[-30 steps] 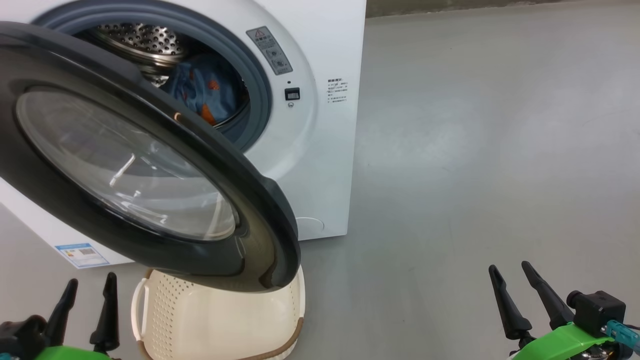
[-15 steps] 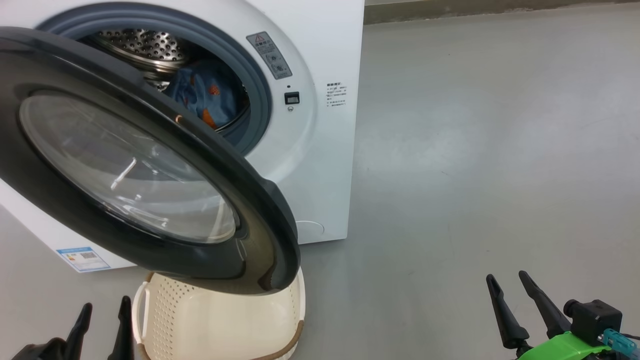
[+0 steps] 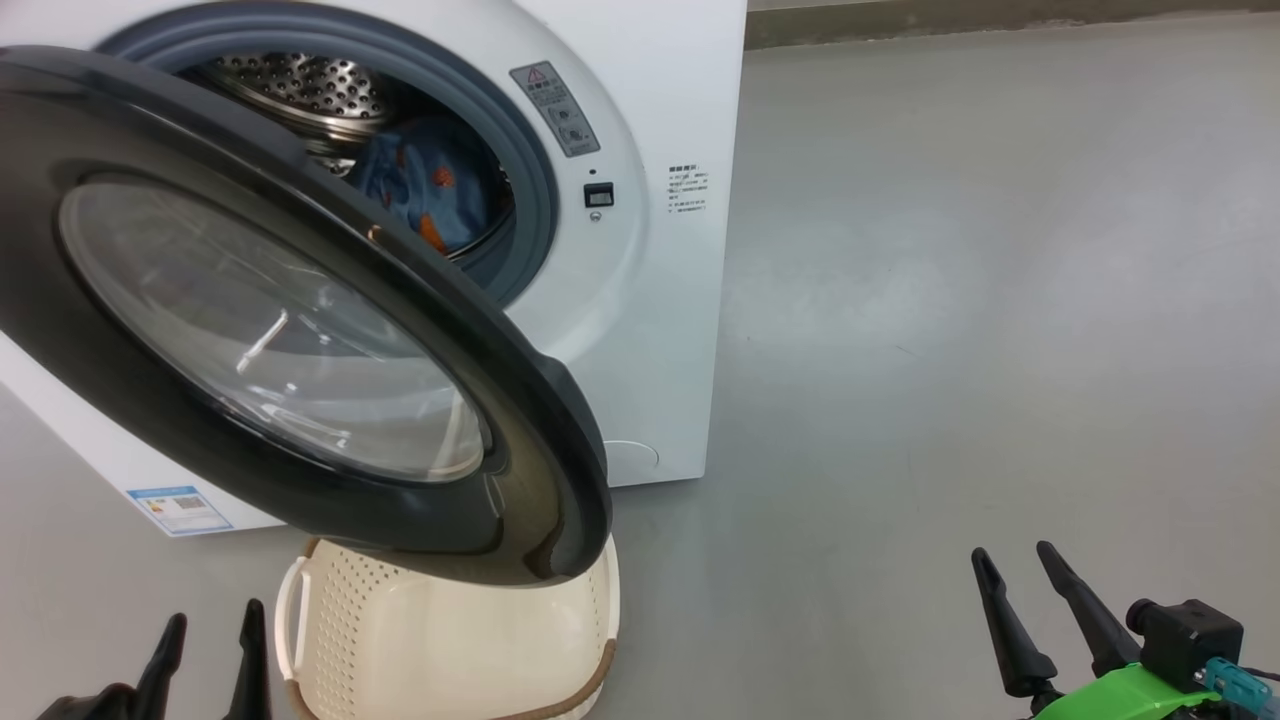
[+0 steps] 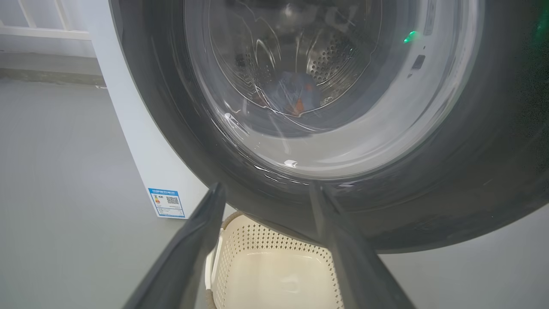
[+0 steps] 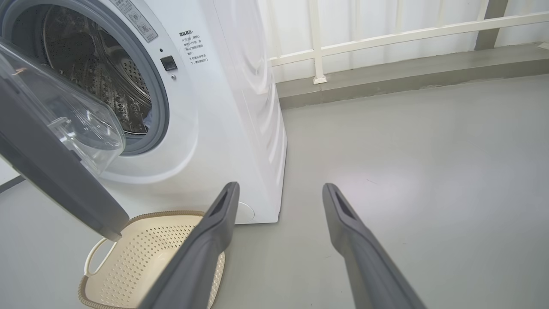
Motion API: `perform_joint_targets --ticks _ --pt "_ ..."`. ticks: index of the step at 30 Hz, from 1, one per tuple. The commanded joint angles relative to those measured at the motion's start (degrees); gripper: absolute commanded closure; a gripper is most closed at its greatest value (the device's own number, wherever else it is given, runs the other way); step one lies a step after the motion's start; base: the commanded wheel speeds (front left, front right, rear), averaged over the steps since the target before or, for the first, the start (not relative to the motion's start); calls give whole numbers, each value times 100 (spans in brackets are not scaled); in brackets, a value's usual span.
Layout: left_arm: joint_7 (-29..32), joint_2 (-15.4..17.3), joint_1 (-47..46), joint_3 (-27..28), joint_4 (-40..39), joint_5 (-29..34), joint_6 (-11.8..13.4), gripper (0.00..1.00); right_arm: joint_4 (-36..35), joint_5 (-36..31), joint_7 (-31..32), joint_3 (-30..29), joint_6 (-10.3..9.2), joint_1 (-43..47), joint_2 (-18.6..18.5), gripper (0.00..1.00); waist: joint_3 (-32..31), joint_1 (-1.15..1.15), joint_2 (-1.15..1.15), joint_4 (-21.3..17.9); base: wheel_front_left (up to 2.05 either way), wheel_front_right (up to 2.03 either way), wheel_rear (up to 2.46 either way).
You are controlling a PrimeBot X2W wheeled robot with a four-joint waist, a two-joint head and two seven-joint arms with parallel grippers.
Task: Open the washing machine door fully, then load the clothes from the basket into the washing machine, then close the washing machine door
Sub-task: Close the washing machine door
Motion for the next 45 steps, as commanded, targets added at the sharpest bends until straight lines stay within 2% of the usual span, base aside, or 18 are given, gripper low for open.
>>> perform_joint_targets --ticks 1,2,3,4,13,20,25,31,38,45 --pt "-77 67 -133 208 -155 41 -13 0 -130 -90 -69 96 17 -119 -26 12 -5 0 0 22 0 0 0" --pt "-77 50 -136 205 -155 40 -13 0 -129 -91 -69 112 17 -143 -9 57 -6 0 0 35 0 0 0" --pt "-77 35 -139 199 -155 43 -13 0 -129 -88 -69 129 17 -176 10 82 -8 0 0 50 0 0 0" --pt "-77 20 -143 191 -155 47 -13 0 -130 -79 -69 154 17 -217 28 100 -10 0 0 64 0 0 0" --pt "-77 -124 -182 150 -161 63 -13 0 -337 -22 -69 338 17 -889 205 100 -48 0 0 229 0 0 0" --pt "-78 -215 -220 165 -213 82 -13 0 -853 57 -69 656 17 -1725 343 100 -79 0 0 432 0 0 0" --pt "-78 -269 -207 141 -248 101 -13 0 -1351 119 -69 1131 17 -2288 453 100 -109 0 0 581 0 0 0" --pt "-78 -337 -187 79 -265 114 -13 0 -1691 256 -69 2147 17 -2585 617 100 -140 0 0 776 0 0 0" --pt "-78 -393 -154 26 -259 94 -13 0 -1165 527 -69 3354 17 -2297 719 100 -134 0 0 990 0 0 0" --pt "-78 -430 -148 -15 -234 72 -13 0 -202 809 -69 4060 17 -1900 692 100 -63 0 0 1112 0 0 0"
